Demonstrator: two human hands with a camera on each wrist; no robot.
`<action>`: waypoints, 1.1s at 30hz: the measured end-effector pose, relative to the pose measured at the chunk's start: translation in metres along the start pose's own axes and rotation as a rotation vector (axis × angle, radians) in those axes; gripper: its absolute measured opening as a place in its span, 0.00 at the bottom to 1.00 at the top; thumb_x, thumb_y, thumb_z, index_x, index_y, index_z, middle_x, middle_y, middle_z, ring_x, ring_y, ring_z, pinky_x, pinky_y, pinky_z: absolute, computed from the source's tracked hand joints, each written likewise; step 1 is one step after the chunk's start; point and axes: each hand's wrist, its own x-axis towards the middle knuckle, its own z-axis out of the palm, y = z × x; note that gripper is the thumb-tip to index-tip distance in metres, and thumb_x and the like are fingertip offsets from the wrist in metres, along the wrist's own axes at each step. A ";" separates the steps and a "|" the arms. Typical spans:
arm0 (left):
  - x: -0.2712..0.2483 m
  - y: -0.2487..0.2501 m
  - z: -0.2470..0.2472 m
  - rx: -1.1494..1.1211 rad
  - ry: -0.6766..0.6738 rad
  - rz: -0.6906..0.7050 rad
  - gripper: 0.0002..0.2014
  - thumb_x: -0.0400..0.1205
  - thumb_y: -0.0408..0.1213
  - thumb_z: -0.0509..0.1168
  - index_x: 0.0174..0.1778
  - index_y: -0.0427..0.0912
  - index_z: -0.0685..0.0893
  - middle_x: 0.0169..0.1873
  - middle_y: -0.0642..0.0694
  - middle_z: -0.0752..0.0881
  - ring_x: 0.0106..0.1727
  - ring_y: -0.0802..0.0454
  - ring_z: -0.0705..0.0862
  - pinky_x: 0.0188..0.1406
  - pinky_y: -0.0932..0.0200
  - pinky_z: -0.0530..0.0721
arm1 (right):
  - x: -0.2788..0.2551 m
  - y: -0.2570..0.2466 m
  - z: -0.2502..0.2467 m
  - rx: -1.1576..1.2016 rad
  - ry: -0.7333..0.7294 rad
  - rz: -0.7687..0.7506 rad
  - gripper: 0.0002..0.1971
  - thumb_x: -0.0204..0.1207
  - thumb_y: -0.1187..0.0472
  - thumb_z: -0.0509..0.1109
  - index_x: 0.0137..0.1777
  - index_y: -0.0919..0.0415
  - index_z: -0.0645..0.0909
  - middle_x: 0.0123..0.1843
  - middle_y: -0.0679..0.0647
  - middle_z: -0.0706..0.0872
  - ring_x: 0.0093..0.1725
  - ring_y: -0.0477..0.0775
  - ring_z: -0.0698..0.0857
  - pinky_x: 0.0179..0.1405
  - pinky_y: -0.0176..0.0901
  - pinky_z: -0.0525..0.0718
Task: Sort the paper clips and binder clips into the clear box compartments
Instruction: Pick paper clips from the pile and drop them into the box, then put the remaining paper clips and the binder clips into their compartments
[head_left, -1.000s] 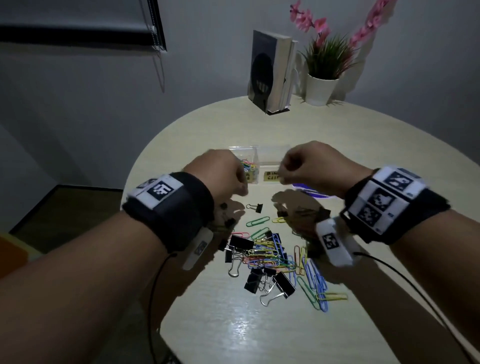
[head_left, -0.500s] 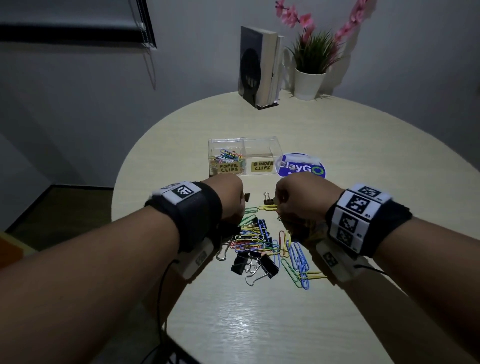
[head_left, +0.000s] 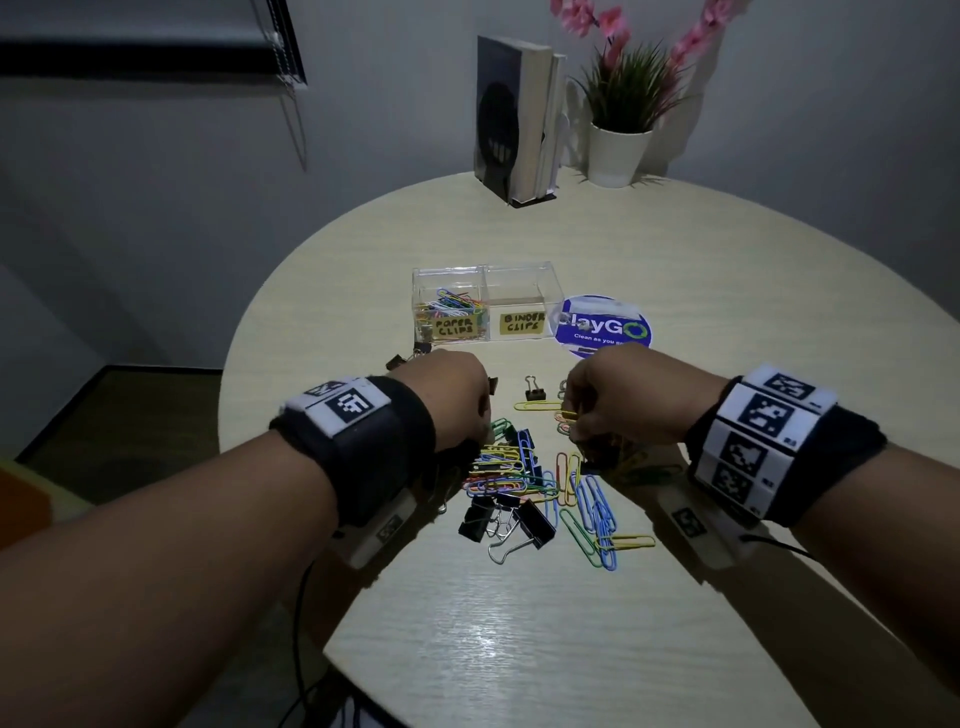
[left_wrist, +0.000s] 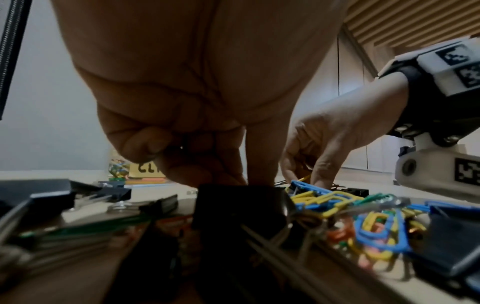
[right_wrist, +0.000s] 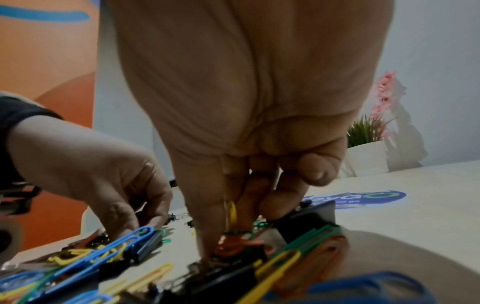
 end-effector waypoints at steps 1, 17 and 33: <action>0.001 0.001 0.000 0.010 -0.010 -0.003 0.12 0.76 0.47 0.74 0.47 0.42 0.91 0.43 0.44 0.91 0.46 0.46 0.88 0.42 0.54 0.84 | 0.001 0.000 0.001 0.000 0.005 0.006 0.09 0.69 0.51 0.79 0.47 0.51 0.88 0.42 0.46 0.88 0.43 0.50 0.84 0.41 0.43 0.82; -0.004 -0.027 -0.011 -0.357 0.142 0.004 0.05 0.77 0.34 0.72 0.36 0.47 0.87 0.30 0.56 0.85 0.36 0.55 0.83 0.35 0.64 0.78 | 0.010 0.014 -0.019 0.407 0.084 0.095 0.04 0.70 0.59 0.79 0.41 0.58 0.89 0.33 0.45 0.87 0.33 0.42 0.81 0.37 0.34 0.76; 0.047 -0.072 -0.062 -0.613 0.660 -0.239 0.06 0.72 0.42 0.79 0.41 0.48 0.90 0.36 0.50 0.88 0.40 0.52 0.85 0.38 0.63 0.74 | 0.107 -0.046 -0.066 0.735 0.395 0.084 0.11 0.67 0.60 0.82 0.46 0.58 0.84 0.36 0.54 0.90 0.32 0.50 0.86 0.33 0.43 0.80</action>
